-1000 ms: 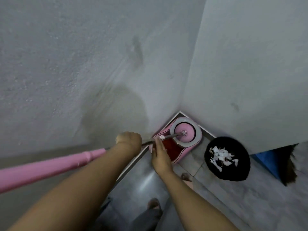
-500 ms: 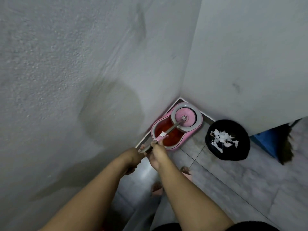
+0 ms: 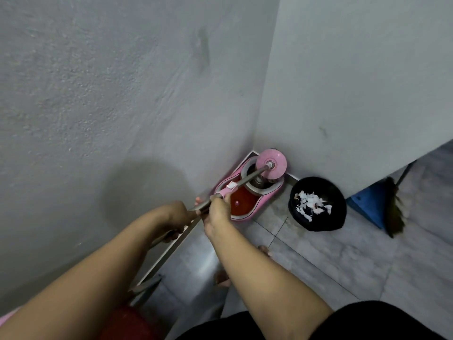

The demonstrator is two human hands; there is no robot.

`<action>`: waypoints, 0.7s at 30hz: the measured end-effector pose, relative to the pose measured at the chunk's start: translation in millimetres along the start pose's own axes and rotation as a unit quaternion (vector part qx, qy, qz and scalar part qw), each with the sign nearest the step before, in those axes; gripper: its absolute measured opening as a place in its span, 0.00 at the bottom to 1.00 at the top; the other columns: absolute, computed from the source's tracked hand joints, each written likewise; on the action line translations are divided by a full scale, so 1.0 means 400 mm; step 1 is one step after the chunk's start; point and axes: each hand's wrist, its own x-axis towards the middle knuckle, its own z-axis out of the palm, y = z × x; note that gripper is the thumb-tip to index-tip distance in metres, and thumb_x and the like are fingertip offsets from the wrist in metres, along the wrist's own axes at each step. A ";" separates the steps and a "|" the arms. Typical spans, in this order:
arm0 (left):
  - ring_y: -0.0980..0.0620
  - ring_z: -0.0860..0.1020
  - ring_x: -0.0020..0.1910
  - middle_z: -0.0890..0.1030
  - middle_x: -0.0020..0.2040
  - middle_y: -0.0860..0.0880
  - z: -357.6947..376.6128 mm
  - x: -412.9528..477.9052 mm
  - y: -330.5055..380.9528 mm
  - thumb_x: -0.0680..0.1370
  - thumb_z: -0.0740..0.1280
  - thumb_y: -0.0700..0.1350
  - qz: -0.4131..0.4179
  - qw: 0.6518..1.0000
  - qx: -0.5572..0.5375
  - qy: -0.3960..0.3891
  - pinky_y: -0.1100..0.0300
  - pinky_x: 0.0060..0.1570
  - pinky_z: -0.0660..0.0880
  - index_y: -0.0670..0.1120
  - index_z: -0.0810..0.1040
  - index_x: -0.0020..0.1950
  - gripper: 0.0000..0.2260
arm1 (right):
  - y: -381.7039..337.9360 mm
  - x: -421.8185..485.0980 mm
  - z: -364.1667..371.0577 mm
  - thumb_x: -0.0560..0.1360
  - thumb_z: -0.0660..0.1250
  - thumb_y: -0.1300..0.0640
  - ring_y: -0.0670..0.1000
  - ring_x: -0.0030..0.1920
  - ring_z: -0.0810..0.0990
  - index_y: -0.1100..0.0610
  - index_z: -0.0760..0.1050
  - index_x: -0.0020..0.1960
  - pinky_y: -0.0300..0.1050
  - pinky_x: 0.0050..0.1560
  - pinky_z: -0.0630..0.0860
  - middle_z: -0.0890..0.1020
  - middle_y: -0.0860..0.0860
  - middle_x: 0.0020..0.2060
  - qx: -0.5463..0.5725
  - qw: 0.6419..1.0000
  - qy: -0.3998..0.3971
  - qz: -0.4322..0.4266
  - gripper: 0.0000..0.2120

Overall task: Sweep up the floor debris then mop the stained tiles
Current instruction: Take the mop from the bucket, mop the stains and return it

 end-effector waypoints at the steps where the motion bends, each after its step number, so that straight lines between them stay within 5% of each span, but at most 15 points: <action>1: 0.51 0.65 0.22 0.69 0.31 0.44 -0.006 -0.013 0.006 0.83 0.58 0.53 0.007 1.000 0.006 -0.001 0.66 0.24 0.63 0.37 0.74 0.50 0.19 | -0.004 -0.011 0.005 0.81 0.51 0.68 0.54 0.38 0.82 0.43 0.51 0.80 0.47 0.37 0.80 0.72 0.60 0.66 0.002 1.000 0.010 -0.018 0.32; 6: 0.51 0.66 0.22 0.70 0.31 0.45 -0.031 -0.067 0.046 0.82 0.59 0.56 0.043 0.998 0.034 -0.015 0.66 0.23 0.65 0.38 0.75 0.50 0.21 | -0.045 -0.062 0.025 0.79 0.50 0.65 0.54 0.32 0.82 0.47 0.53 0.80 0.47 0.37 0.82 0.75 0.62 0.65 -0.002 0.989 0.086 -0.117 0.32; 11: 0.52 0.67 0.21 0.70 0.32 0.46 -0.038 -0.099 0.115 0.81 0.59 0.58 0.087 0.991 0.097 -0.030 0.66 0.22 0.67 0.40 0.75 0.46 0.20 | -0.107 -0.093 0.013 0.79 0.54 0.64 0.65 0.51 0.82 0.50 0.54 0.80 0.60 0.56 0.78 0.72 0.61 0.68 -0.012 0.970 0.165 -0.180 0.31; 15: 0.53 0.67 0.22 0.70 0.32 0.46 -0.011 -0.124 0.199 0.81 0.59 0.57 0.118 0.979 0.157 -0.051 0.64 0.21 0.67 0.40 0.75 0.47 0.20 | -0.178 -0.116 -0.045 0.80 0.55 0.61 0.60 0.54 0.80 0.51 0.56 0.79 0.47 0.54 0.76 0.71 0.61 0.69 0.001 0.953 0.234 -0.194 0.28; 21: 0.50 0.67 0.23 0.70 0.31 0.43 0.137 -0.140 0.380 0.82 0.57 0.57 0.189 0.938 0.280 -0.082 0.64 0.22 0.66 0.40 0.72 0.47 0.20 | -0.316 -0.122 -0.220 0.79 0.57 0.64 0.60 0.65 0.75 0.56 0.58 0.78 0.46 0.59 0.72 0.69 0.60 0.71 0.079 0.925 0.298 -0.220 0.28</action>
